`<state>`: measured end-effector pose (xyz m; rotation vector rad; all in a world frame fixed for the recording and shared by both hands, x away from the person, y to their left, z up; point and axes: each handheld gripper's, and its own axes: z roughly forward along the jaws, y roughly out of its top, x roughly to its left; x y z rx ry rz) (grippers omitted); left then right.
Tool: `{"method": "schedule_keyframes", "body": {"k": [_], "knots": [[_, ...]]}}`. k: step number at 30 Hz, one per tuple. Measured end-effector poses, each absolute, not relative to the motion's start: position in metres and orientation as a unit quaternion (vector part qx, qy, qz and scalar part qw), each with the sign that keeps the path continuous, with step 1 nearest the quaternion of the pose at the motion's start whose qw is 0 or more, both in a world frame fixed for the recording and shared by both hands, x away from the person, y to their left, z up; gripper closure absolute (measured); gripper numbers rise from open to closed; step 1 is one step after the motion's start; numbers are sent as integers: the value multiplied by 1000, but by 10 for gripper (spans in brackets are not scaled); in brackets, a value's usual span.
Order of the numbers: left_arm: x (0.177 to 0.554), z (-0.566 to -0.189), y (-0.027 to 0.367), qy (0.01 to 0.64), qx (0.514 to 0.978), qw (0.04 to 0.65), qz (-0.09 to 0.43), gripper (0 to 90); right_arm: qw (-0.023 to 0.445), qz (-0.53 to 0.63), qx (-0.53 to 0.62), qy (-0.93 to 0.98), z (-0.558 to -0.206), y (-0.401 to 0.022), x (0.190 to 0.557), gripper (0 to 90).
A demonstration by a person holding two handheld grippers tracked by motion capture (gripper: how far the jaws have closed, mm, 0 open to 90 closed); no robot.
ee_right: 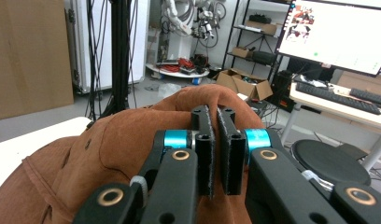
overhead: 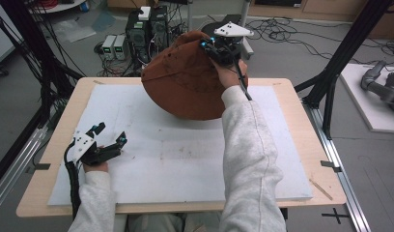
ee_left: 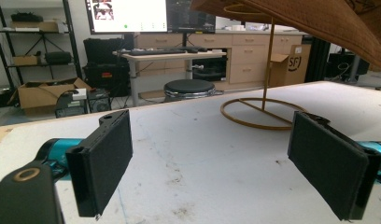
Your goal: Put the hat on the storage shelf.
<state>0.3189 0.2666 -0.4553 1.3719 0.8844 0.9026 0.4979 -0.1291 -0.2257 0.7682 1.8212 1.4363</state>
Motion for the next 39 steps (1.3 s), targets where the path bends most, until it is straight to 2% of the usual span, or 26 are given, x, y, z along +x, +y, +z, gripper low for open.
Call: {"method": "schedule_keyframes", "body": {"k": [11, 15, 25, 39], "knots": [[319, -455, 267, 381, 590, 596, 389, 143, 340, 552, 295, 702, -224, -122, 501, 845], [319, -455, 266, 381, 590, 596, 389, 143, 344, 550, 301, 699, -225, -123, 501, 810], [319, -455, 266, 381, 590, 597, 388, 143, 348, 551, 305, 694, -223, -127, 500, 804], [319, -455, 266, 381, 591, 595, 389, 143, 342, 559, 300, 693, -217, -132, 491, 686]]}}
